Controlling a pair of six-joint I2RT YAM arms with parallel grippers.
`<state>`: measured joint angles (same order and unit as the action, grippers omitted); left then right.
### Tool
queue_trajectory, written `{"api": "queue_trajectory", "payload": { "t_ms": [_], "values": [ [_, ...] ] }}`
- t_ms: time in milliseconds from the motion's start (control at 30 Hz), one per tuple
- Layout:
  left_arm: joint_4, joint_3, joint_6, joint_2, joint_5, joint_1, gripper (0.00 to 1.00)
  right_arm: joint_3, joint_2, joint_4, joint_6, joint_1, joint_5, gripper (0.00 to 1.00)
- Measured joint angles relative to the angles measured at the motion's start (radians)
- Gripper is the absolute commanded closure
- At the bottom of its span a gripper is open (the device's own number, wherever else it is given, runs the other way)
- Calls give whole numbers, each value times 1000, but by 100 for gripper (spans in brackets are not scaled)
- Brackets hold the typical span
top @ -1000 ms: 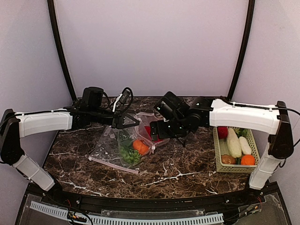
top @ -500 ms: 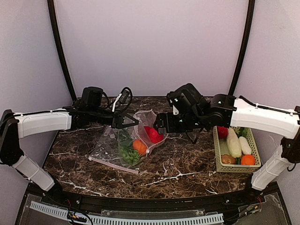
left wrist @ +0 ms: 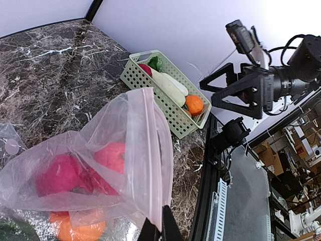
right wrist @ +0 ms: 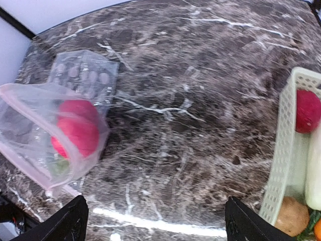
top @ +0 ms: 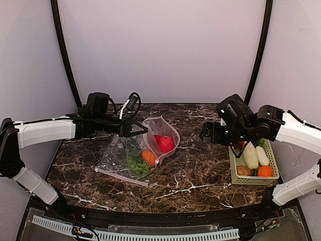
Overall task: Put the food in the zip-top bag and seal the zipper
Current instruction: Pick up the fake fruit from the bin.
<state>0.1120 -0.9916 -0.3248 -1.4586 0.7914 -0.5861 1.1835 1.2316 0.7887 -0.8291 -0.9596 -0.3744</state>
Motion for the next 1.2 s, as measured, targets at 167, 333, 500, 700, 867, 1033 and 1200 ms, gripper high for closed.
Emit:
{"api": "queue_trajectory", "payload": {
  "t_ms": [167, 333, 500, 700, 867, 1033, 1200],
  "values": [
    [0, 0, 0, 0, 0, 0, 99, -137, -101, 79, -53, 138, 15, 10],
    [-1, 0, 0, 0, -1, 0, 99, -221, -173, 100, -43, 312, 43, 14],
    [-1, 0, 0, 0, -1, 0, 99, -259, -175, 75, 41, 510, 91, 19],
    [-1, 0, 0, 0, -3, 0, 99, -288, -114, -34, 176, 706, 225, 26],
    [-2, 0, 3, 0, -4, 0, 99, -280, 16, -114, 247, 785, 310, 31],
    [-13, 0, 11, 0, -8, 0, 99, -262, 119, -159, 287, 824, 327, 32],
    [-18, 0, 12, -2, -8, 0, 99, -258, 154, -201, 311, 867, 352, 32]
  ]
}}
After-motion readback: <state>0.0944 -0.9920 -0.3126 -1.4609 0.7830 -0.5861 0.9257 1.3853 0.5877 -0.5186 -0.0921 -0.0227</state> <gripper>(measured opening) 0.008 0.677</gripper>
